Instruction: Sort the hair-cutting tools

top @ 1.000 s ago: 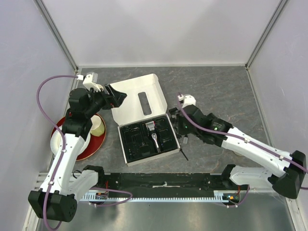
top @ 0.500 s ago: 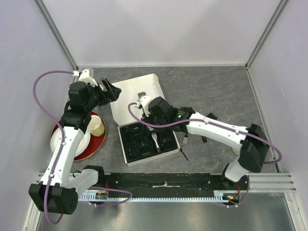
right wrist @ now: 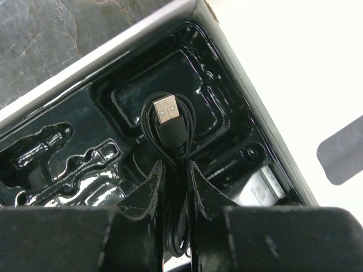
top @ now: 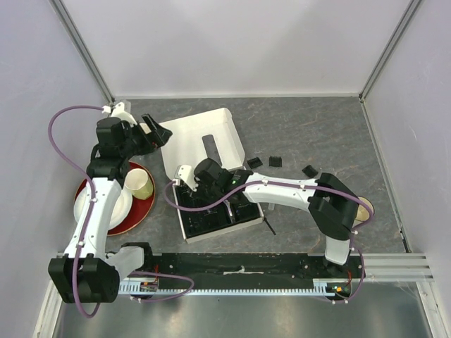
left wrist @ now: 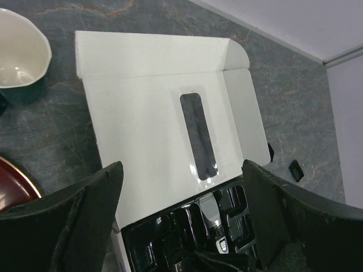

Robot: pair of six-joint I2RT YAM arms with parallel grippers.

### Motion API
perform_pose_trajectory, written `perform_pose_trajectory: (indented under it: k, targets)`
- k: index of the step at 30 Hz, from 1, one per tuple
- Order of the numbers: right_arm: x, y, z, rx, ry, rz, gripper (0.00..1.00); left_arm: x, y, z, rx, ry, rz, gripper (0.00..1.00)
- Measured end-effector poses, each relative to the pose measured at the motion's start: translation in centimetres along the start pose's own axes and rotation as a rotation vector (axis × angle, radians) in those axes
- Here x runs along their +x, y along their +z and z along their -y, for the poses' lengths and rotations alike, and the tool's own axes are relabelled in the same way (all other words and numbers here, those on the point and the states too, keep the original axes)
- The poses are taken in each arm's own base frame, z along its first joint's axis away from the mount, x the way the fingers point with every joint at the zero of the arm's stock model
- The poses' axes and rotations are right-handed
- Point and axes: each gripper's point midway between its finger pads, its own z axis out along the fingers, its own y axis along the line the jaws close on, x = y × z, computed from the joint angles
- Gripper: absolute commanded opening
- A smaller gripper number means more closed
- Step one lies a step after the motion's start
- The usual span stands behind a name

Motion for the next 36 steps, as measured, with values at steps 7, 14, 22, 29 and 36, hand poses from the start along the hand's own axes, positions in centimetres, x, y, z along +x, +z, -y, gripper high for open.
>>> perform_pose_trajectory:
  k: [7,14,22,29,36]
  targets:
    - [-0.7,2.6,-1.0,-0.031,-0.050,0.030,0.06,-0.6,-0.1,-1.2,-0.021,-0.037,0.017,0.92]
    - [-1.7,3.7,-1.6,-0.023,-0.078,0.072,0.16,-0.4,-0.1,-1.1,-0.015,-0.040,0.012,0.92]
    - [-2.4,4.7,-1.3,0.000,-0.082,0.080,0.24,-0.4,-0.1,-1.1,-0.016,-0.047,0.012,0.92]
    - [-2.5,5.6,-0.5,0.039,-0.070,0.053,0.32,-0.4,-0.1,-1.1,-0.016,-0.047,0.012,0.92]
    - [-1.2,5.9,-0.4,0.052,-0.047,-0.008,0.43,-0.4,-0.1,-1.1,-0.016,-0.047,0.011,0.92]
